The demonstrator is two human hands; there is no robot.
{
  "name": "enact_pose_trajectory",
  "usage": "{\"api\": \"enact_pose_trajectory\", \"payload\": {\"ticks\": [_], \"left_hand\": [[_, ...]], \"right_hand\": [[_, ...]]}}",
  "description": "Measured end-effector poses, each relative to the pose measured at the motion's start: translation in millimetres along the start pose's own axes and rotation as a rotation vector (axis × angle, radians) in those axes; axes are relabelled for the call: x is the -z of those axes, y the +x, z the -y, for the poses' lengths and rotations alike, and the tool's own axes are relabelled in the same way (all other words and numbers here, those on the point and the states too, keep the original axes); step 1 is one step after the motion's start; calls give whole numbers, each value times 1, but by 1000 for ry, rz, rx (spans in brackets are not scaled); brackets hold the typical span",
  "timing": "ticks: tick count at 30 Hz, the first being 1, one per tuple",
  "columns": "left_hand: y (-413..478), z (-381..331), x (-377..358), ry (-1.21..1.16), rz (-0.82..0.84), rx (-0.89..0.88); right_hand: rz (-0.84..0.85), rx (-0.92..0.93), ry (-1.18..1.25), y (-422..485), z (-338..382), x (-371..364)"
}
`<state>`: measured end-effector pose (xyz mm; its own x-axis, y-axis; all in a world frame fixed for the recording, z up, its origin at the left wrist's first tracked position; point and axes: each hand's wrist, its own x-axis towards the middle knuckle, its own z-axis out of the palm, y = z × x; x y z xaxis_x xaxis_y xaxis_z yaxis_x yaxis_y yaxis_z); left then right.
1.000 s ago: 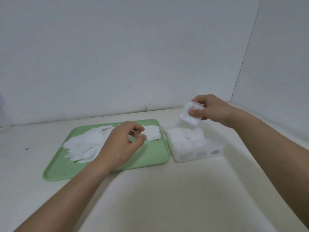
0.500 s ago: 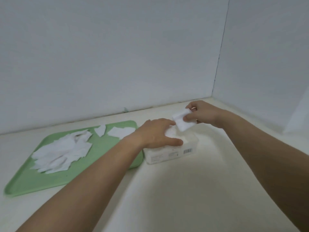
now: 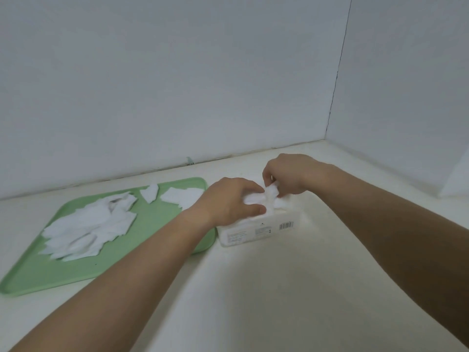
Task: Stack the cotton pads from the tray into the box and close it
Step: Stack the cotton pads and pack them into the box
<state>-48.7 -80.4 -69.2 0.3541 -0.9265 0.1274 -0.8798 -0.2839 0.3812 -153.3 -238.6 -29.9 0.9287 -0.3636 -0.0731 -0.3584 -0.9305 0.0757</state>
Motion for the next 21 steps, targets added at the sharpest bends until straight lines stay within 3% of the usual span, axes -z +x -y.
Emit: {"api": "enact_pose_trajectory", "payload": {"ticks": [3,14,18,21], "left_hand": [[0,0,0,-9,6,4],[3,0,0,15,26,6],[-5,2,6,-131,22,38],[-18,13,16,-238,-95,49]], "right_hand": [[-42,-19,-81,10,7,-5],[-122,-58,17,12,0,-12],[-87,-70,60,6,-1,8],[-168,-66,143,1,2,24]]}}
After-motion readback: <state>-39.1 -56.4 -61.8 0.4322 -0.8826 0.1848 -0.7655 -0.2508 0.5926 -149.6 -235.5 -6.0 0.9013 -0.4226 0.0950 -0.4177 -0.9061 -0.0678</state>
